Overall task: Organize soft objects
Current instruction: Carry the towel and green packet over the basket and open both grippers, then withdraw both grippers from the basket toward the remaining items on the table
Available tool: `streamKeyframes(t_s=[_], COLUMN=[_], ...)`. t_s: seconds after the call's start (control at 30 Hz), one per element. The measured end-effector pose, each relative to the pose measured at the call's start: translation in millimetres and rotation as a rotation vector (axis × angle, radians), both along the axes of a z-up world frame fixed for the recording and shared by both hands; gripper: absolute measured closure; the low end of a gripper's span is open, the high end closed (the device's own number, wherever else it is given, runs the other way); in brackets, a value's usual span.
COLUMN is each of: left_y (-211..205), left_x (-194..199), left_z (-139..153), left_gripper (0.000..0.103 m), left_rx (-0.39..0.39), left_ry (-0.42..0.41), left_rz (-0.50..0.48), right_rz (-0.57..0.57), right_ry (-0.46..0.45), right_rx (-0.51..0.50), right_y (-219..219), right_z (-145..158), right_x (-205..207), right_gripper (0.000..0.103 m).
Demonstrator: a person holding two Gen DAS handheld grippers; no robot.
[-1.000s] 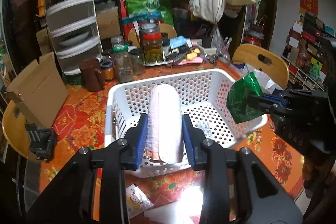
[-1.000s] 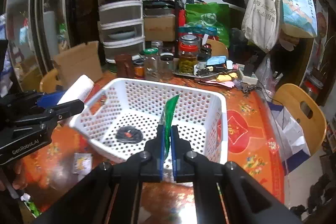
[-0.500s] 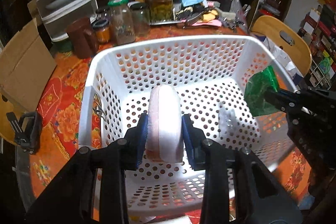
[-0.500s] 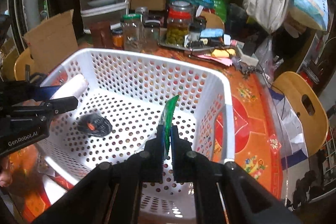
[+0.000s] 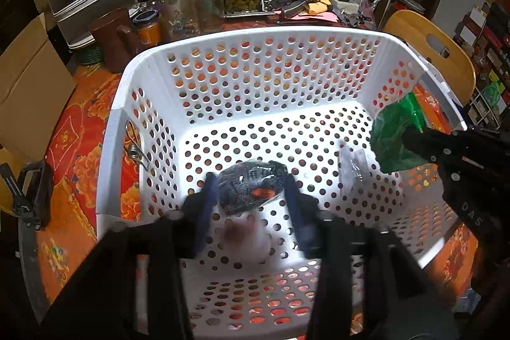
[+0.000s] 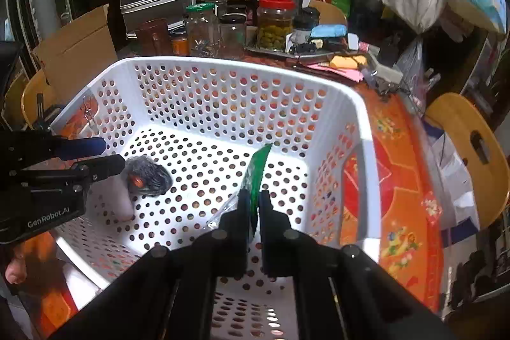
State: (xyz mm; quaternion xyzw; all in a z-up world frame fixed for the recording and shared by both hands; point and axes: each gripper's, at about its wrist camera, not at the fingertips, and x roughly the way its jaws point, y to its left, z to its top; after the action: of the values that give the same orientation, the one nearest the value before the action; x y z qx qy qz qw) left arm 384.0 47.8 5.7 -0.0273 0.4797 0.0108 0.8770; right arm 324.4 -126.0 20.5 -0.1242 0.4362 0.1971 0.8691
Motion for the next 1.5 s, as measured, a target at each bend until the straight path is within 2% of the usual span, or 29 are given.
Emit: streamKeyframes(t_s=[0.07, 0.1, 0.13, 0.17, 0.23, 0.27, 0.3, 0.37, 0.43, 0.53, 0.7, 0.9, 1.0, 1.13, 1.23, 1.33, 1.5], left_y=[-1, -2, -4, -5, -10, -12, -13, -17, -20, -23, -26, -16, -6, 6, 14, 16, 3], left_x=[-5, -8, -12, -17, -29, -35, -41, -57, -74, -102, -155, -219, -249, -287, -303, -308, -287], left_z=[4, 7, 11, 16, 26, 31, 36, 46, 55, 67, 77, 67, 54, 35, 17, -6, -40], left_gripper=[0.048, 0.042, 0.035, 0.032, 0.026, 0.025, 0.024, 0.022, 0.019, 0.013, 0.01, 0.006, 0.005, 0.005, 0.005, 0.005, 0.005], left_rx=[-0.007, -0.002, 0.001, 0.002, 0.011, 0.018, 0.025, 0.049, 0.062, 0.079, 0.106, 0.098, 0.07, 0.094, 0.029, -0.017, -0.014], left_ry=[-0.023, -0.037, -0.055, -0.072, -0.105, -0.117, -0.13, -0.162, -0.19, -0.225, -0.258, -0.285, -0.29, -0.313, -0.309, -0.289, -0.24], left_rz=[-0.007, -0.007, -0.012, -0.022, -0.038, -0.043, -0.047, -0.054, -0.06, -0.07, -0.064, -0.03, 0.007, 0.077, 0.09, 0.097, 0.073], right_rz=[-0.009, -0.01, -0.01, -0.01, -0.015, -0.012, -0.01, -0.002, 0.001, 0.007, 0.029, 0.044, 0.061, 0.059, 0.045, 0.019, 0.019], right_ry=[0.001, -0.004, -0.01, -0.02, -0.05, -0.069, -0.093, -0.12, -0.141, -0.182, -0.253, -0.295, -0.284, -0.245, -0.208, -0.143, -0.1], right_rx=[0.005, 0.014, 0.019, 0.027, 0.034, 0.037, 0.036, 0.034, 0.04, 0.034, 0.036, 0.102, 0.119, 0.158, 0.198, 0.239, 0.269], right_y=[-2, -3, -4, -5, -7, -8, -9, -10, -11, -13, -17, -34, -40, -53, -64, -71, -67], right_z=[0, 1, 3, 5, 12, 15, 20, 27, 33, 42, 55, 57, 44, 18, -3, -28, -52], right_x=[-1, -2, -4, -6, -13, -18, -24, -35, -45, -65, -105, -153, -176, -205, -226, -235, -241], right_gripper=[0.098, 0.096, 0.091, 0.086, 0.048, 0.04, 0.034, 0.033, 0.026, 0.023, 0.02, 0.013, 0.011, 0.011, 0.011, 0.011, 0.011])
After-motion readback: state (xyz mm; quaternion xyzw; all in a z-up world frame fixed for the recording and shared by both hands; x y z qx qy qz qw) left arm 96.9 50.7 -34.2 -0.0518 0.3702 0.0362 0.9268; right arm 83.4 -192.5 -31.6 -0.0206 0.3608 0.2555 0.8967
